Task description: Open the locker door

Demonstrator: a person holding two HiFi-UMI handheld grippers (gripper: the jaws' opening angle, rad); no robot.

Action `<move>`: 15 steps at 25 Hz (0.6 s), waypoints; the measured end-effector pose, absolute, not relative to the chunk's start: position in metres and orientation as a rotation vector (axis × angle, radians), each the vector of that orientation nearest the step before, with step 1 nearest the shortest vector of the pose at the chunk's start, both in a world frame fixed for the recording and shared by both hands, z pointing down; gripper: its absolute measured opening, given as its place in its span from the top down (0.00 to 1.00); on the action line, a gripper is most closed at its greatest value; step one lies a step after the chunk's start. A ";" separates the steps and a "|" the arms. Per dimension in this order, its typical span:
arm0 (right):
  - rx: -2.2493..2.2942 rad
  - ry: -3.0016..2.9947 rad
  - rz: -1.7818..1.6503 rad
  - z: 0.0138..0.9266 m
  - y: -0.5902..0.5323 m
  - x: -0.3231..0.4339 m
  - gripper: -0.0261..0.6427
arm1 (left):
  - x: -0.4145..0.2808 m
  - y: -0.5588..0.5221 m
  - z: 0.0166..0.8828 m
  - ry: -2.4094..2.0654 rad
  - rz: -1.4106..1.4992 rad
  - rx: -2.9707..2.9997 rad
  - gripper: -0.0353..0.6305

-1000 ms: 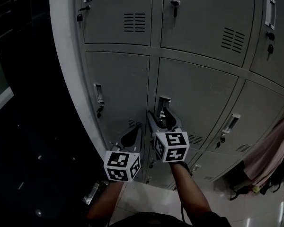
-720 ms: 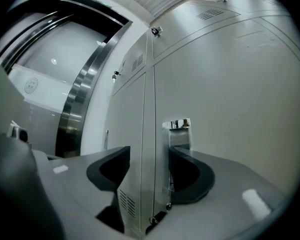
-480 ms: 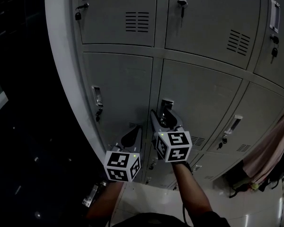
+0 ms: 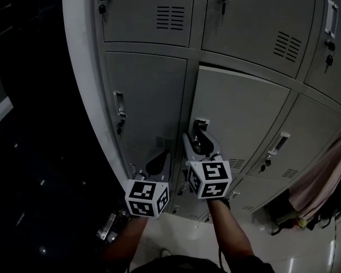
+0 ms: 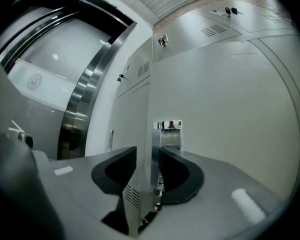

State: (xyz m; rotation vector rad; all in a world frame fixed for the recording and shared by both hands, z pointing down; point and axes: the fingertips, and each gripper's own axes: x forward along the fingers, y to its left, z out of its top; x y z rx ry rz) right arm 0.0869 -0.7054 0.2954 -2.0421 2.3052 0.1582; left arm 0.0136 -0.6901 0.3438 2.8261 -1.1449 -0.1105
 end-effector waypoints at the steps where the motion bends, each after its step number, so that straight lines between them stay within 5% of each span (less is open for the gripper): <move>1: -2.037 2.310 0.163 0.295 -0.700 0.085 0.78 | 0.014 -0.685 0.342 -1.149 -0.115 2.826 0.94; 15: -1.868 2.446 0.209 0.294 -0.611 0.070 0.82 | 0.025 -0.603 0.328 -1.257 -0.162 2.810 0.94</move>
